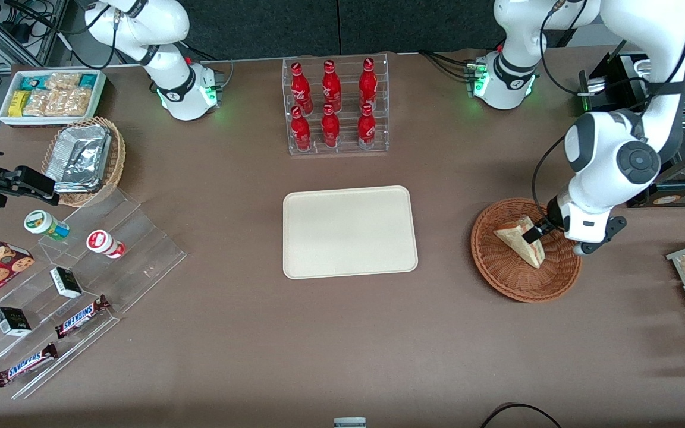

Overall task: Place sandwich from basket to tray
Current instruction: 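Close the left gripper on the wrapped sandwich's crust edge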

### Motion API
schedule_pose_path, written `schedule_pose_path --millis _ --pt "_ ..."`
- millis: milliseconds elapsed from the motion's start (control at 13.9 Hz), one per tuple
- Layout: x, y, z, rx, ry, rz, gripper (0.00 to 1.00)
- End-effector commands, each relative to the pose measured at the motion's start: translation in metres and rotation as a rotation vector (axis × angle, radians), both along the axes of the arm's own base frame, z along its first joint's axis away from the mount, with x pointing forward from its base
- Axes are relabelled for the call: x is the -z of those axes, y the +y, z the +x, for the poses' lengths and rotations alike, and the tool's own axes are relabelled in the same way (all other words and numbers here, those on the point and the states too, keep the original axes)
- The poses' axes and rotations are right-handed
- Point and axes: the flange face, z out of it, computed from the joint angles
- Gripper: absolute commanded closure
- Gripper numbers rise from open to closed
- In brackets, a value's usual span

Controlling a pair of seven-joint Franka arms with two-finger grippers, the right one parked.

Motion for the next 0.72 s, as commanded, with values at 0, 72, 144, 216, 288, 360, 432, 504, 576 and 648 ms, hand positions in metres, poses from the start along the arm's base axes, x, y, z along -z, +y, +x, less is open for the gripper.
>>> schedule_pose_path --millis 0,72,144,216,288,360,432,504,576,648 --pt "0.013 -0.004 -0.002 -0.073 -0.014 0.010 0.00" --pt "0.020 -0.004 -0.003 -0.099 -0.012 0.010 0.00" --pt "0.026 -0.005 -0.003 -0.117 -0.012 0.009 0.00" --pt "0.030 -0.005 -0.004 -0.123 -0.005 0.009 0.00" --pt "0.033 -0.006 -0.004 -0.123 0.001 0.010 0.00" --pt "0.041 -0.006 -0.007 -0.125 0.016 0.011 0.00" --pt "0.049 -0.006 -0.010 -0.125 0.034 0.013 0.00" --pt "0.054 -0.007 -0.012 -0.124 0.044 0.014 0.00" --pt "0.057 -0.011 -0.015 -0.122 0.052 0.012 0.01" --pt "0.059 -0.012 -0.017 -0.135 0.057 0.012 0.08"
